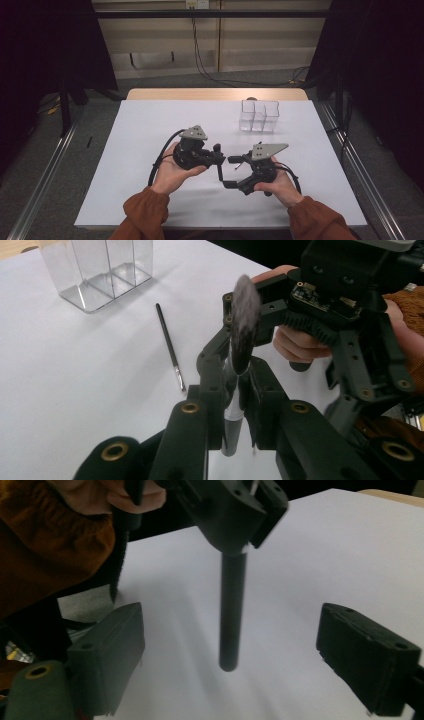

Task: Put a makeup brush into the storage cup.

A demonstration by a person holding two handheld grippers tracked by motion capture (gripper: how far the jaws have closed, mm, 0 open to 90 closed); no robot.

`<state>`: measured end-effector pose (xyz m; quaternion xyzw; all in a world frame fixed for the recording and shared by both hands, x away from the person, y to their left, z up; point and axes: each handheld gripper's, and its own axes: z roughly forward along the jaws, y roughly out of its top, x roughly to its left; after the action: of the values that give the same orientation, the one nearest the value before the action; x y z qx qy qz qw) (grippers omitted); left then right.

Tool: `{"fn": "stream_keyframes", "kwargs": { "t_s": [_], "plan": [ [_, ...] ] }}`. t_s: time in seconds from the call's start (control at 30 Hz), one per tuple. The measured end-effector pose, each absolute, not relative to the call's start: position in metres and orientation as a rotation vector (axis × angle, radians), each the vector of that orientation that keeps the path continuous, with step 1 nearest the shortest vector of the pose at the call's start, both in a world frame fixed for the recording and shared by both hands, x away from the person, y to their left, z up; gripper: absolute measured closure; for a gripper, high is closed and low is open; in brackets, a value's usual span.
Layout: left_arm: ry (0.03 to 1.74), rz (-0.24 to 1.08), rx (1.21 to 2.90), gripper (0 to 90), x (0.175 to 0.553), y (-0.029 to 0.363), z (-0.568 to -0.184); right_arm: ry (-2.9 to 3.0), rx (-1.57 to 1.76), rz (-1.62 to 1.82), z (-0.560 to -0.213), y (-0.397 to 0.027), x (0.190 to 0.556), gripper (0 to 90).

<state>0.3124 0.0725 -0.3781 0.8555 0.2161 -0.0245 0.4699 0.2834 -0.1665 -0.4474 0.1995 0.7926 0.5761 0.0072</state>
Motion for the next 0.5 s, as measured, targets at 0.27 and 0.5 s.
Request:
{"fn": "stream_keyframes", "kwargs": {
  "t_s": [0.27,0.5],
  "plan": [
    [0.534,-0.066,2.092,79.7,0.3131,0.0713,-0.3802,2.47,0.696,1.715,-0.4473,-0.1598,0.2844,11.0],
    [0.532,-0.065,2.096,79.8,0.3121,0.0678,-0.3829,2.455,0.671,1.748,-0.446,-0.1588,0.2842,34.6]
  ]
}}
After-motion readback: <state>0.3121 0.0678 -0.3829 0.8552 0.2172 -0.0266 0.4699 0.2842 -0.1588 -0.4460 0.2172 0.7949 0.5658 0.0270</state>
